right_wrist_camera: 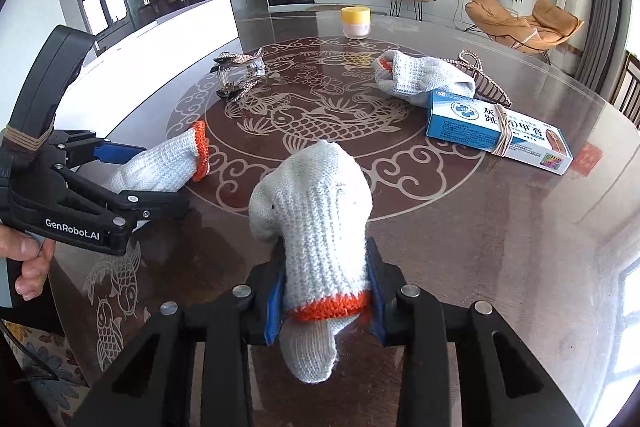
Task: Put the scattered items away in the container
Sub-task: 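Lift both gloves and carry them toward the white container, then open both grippers over the container to drop the two gloves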
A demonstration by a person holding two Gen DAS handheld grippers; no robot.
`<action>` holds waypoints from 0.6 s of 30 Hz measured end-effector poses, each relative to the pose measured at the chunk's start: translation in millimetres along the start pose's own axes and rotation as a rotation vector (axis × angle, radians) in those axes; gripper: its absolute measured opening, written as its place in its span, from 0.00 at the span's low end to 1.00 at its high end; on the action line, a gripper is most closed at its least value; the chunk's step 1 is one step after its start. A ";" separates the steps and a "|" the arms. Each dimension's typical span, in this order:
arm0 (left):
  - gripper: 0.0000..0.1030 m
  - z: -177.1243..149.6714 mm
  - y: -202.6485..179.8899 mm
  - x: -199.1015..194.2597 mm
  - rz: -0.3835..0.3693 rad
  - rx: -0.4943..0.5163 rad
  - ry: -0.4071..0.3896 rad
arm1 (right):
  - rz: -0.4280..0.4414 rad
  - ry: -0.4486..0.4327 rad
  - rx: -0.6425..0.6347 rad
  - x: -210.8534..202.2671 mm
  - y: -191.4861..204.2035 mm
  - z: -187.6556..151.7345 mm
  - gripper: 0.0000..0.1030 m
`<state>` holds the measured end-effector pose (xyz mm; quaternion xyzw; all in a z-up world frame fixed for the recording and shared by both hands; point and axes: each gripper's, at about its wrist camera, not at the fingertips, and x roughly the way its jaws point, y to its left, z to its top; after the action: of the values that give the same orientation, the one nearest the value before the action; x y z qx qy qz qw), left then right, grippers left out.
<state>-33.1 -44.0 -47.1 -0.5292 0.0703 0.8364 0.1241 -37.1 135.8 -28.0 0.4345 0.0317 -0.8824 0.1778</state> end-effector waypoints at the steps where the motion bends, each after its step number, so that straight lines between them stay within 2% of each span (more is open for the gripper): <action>1: 0.30 1.0 3.7 -1.1 -0.057 -0.017 0.013 | 0.005 -0.010 0.016 -3.6 -1.6 0.9 0.31; 6: 0.30 -3.2 25.5 -12.0 -0.185 -0.129 0.077 | 0.008 -0.101 0.037 -27.7 -2.5 2.7 0.31; 11: 0.30 12.6 67.5 -64.4 -0.244 -0.194 0.089 | 0.034 -0.033 0.066 -27.8 2.2 0.1 0.31; 14: 0.30 31.0 118.0 -107.8 -0.199 -0.233 0.037 | 0.094 -0.045 0.047 -36.2 29.7 20.6 0.31; 18: 0.30 47.9 204.1 -162.8 -0.042 -0.307 -0.097 | 0.227 -0.100 0.003 -48.9 93.8 81.6 0.31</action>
<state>-65.6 -249.6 117.6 -0.5023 -0.0756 0.8591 0.0627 -39.4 45.0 69.9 0.3912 -0.0279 -0.8771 0.2775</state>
